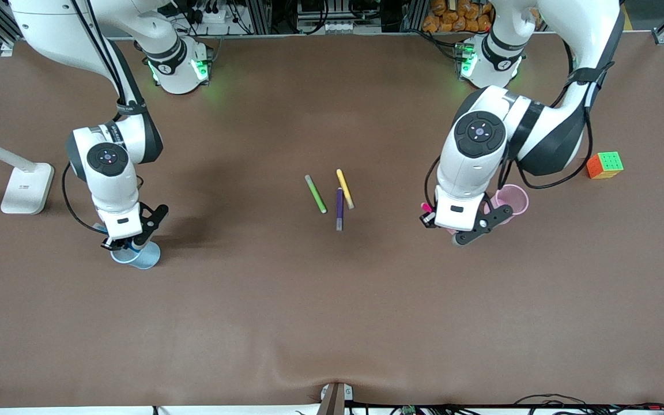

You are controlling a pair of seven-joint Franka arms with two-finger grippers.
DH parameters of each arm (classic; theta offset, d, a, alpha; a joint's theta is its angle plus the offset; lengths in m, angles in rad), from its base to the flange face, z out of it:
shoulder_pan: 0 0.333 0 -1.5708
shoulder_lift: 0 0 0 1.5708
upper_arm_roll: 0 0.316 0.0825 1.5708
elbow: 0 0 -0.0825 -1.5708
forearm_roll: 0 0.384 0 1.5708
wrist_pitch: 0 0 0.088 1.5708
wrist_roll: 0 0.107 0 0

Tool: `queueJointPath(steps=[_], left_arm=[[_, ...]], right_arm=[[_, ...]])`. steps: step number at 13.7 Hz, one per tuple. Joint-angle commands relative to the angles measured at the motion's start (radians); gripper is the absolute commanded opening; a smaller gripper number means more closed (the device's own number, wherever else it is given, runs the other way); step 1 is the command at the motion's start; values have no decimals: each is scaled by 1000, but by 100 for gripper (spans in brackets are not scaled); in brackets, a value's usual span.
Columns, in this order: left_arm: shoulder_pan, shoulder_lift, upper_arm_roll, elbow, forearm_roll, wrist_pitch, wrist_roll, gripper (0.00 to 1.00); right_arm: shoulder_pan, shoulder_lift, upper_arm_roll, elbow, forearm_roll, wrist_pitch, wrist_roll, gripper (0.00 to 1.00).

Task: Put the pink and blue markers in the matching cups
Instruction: 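Drop the blue marker into the blue cup with the right gripper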

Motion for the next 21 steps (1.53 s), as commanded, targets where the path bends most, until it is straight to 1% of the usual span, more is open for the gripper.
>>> queueJointPath(steps=[1,2,4,6,8,10,11,12,13,14,15,16,18,19,20,21], left_arm=[[35,-60,-3,-65,50,-6,-19,0],[42,-60,-3,-72,56,-5,-19,0],[59,-60,-3,-86,90,0,-42,0],[82,-60,-3,-85,91,3,-83,0],[108,-66,-3,-97,96,3,-121,0],[116,-83,-3,-123,107,0,-151,0],[140,-89,-3,-141,108,-1,-154,0],[148,-94,-3,-158,111,-1,-155,0],[150,-100,-1,-181,133,-5,-178,0],[157,-106,-3,-209,183,-5,-215,0],[158,-115,-3,-242,241,-6,-247,0],[159,-120,-3,-269,269,-6,-278,0],[164,-118,-3,-284,271,-8,-348,0],[168,-117,-3,-286,272,-20,-377,0],[170,-112,-3,-287,271,-34,-399,0],[171,-114,-3,-295,272,-40,-419,0]], right_arm=[[-24,-17,7,-5,-24,7,-3,69],[-27,-18,7,-5,-24,7,-3,80],[-29,-31,9,-5,-24,-7,-4,80],[-32,-69,9,-12,-21,-36,11,80],[-32,-132,12,-8,8,-159,23,80],[-24,-192,12,0,93,-264,28,79],[-24,-225,13,3,139,-307,30,79],[-24,-254,12,8,199,-350,30,78],[-25,-276,12,24,262,-402,31,78],[-27,-290,12,44,314,-446,30,78],[-27,-308,10,63,350,-483,34,77],[-27,-328,10,83,367,-522,65,77],[-21,-368,16,130,370,-598,185,78],[-18,-379,24,162,376,-650,251,84],[-7,-383,29,211,382,-721,308,100],[-6,-385,30,256,403,-779,338,100]])
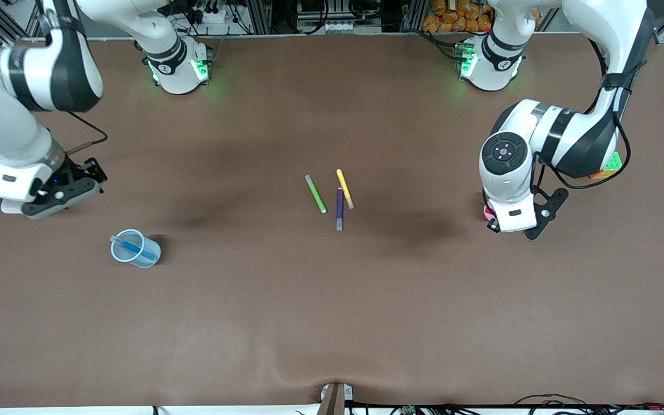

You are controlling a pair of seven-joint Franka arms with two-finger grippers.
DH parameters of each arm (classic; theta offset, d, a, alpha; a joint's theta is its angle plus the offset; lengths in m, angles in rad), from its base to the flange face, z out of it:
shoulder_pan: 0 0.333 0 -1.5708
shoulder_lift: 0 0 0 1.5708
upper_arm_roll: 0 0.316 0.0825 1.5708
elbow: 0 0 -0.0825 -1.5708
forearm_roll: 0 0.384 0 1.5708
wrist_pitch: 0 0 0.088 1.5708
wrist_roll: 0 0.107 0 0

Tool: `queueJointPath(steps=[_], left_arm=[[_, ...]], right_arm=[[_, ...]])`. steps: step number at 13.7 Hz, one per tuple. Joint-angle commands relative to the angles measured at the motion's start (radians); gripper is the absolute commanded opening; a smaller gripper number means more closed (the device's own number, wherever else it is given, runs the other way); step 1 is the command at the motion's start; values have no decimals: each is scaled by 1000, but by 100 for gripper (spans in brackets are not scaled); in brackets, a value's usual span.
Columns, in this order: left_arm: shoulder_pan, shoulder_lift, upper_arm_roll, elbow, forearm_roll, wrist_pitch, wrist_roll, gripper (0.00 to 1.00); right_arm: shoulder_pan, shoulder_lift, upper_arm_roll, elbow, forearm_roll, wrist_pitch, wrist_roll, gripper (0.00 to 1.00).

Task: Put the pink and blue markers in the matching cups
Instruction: 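Lower the pink marker into the pink cup while the right gripper retracts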

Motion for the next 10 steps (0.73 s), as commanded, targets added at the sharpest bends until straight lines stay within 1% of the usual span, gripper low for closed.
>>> queueJointPath(steps=[1,2,3,4,6,7,8,9,10], left_arm=[[13,-42,-7,-50,33,-21,-54,0],[25,-57,-9,-73,51,-23,-54,0],[30,-67,-9,-89,62,-23,-54,0],[30,-71,-9,-98,63,-23,-54,0],[30,-77,-9,-121,82,-23,-65,0],[30,-78,-7,-122,105,-23,-99,0],[30,-81,-9,-122,135,-39,-116,0],[29,-81,-10,-122,142,-53,-120,0],[27,-73,-10,-122,142,-53,-122,0]], right_arm=[[4,-18,10,123,83,-160,111,100],[4,-20,7,171,121,-216,147,100],[4,-23,7,205,129,-252,205,100],[3,-47,6,229,133,-268,258,100],[-5,-79,3,248,165,-271,293,100],[-10,-93,-3,259,210,-294,338,100],[-29,-101,-3,274,275,-330,358,100],[-48,-102,1,295,303,-379,364,100],[-50,-108,1,309,306,-405,366,100]])
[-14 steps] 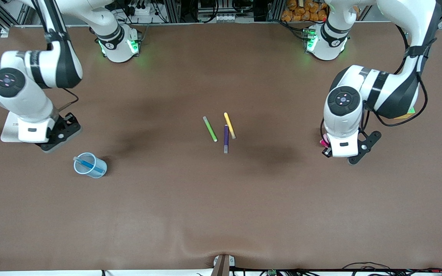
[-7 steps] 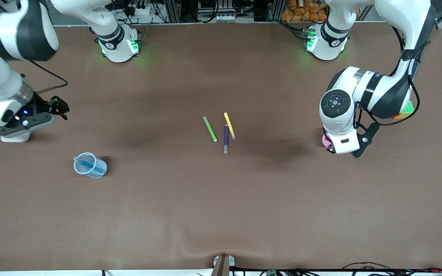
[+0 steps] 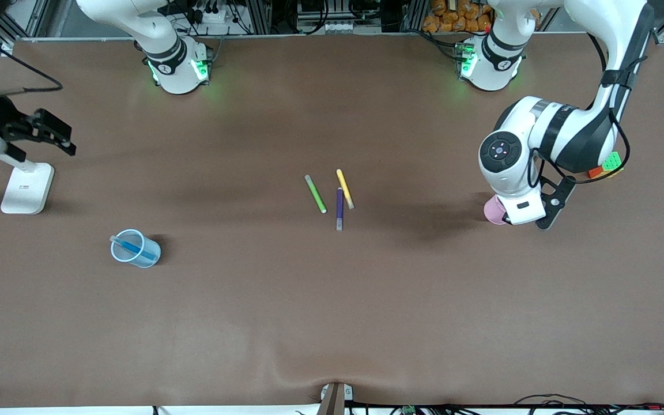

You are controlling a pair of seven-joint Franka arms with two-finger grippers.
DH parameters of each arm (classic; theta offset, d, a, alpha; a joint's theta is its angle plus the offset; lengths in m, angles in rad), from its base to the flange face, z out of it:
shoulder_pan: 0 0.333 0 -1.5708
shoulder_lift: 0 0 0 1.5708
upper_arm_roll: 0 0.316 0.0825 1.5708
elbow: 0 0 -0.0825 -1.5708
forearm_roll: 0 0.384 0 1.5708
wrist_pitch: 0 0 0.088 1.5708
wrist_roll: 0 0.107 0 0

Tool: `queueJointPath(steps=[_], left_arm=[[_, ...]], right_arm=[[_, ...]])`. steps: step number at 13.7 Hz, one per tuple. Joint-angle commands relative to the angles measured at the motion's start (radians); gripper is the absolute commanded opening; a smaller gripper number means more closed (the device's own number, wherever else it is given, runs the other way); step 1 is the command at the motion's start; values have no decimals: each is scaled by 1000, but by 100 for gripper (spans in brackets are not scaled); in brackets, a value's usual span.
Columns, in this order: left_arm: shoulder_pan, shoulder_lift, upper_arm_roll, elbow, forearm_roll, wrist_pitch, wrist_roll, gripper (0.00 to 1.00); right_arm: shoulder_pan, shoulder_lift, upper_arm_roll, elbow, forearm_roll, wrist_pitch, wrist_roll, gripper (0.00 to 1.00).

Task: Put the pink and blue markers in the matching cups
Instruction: 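Lower the pink marker into the pink cup while the right gripper retracts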

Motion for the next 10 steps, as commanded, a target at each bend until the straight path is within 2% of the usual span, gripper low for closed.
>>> queueJointPath(steps=[1,3,6,10], left_arm=[[4,-23,-7,-32,27,-16,-25,0],[4,-15,-9,-35,42,-16,-63,0],[5,15,-7,-47,45,-18,-66,0],[13,40,-7,-67,65,-21,-80,0]], right_arm=[[-27,-30,5,35,47,-65,40,100],[-27,-69,5,34,45,-76,92,100],[-33,-60,2,83,38,-102,103,100],[-55,-51,1,84,30,-105,93,100]])
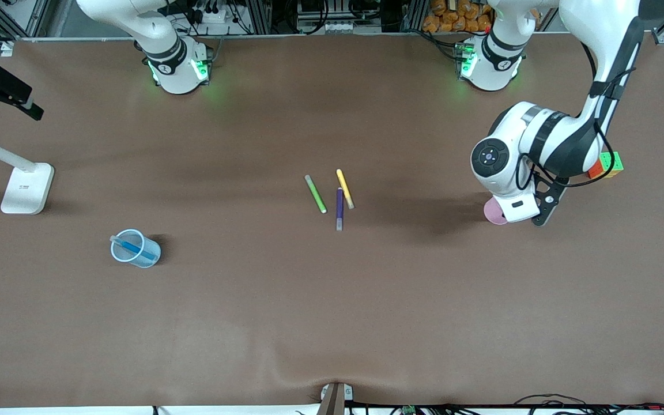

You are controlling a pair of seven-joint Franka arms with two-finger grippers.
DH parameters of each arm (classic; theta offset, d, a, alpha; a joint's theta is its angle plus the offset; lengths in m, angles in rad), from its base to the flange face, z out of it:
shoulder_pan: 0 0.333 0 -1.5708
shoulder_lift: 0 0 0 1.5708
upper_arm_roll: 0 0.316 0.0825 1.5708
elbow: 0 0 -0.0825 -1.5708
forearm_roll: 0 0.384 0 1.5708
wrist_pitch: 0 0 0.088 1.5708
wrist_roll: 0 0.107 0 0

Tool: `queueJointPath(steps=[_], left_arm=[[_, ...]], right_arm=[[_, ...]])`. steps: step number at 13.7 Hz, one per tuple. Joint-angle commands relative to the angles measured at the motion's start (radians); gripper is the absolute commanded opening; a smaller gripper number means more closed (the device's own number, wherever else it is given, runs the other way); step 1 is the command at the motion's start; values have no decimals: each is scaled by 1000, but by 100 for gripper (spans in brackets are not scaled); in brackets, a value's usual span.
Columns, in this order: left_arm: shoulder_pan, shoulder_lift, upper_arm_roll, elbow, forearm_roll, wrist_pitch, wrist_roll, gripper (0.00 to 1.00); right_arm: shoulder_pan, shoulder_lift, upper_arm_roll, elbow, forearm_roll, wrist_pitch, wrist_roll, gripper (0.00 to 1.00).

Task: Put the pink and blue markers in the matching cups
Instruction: 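Lower the pink marker into the pink cup while the right gripper retracts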

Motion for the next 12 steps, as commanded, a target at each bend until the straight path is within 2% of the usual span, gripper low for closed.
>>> queueJointPath(steps=[1,2,3,4,9,12], left_arm=[[10,7,-9,-9,24,-14,-22,0],[17,7,-9,-8,24,-14,-15,14],[20,10,-9,-6,26,-19,-9,45],[23,17,-9,-2,26,-19,-10,99],[24,8,-9,36,23,-36,42,100],[46,-1,-10,110,-73,-46,121,100]], right_arm=[[-28,12,8,16,8,-15,-1,100],[-37,13,8,15,8,-15,-2,100],[-39,17,8,15,8,-15,-3,100],[-41,18,8,15,8,-14,-3,100],[-88,27,-12,16,21,1,1,100],[-88,26,-9,31,21,-12,4,100]])
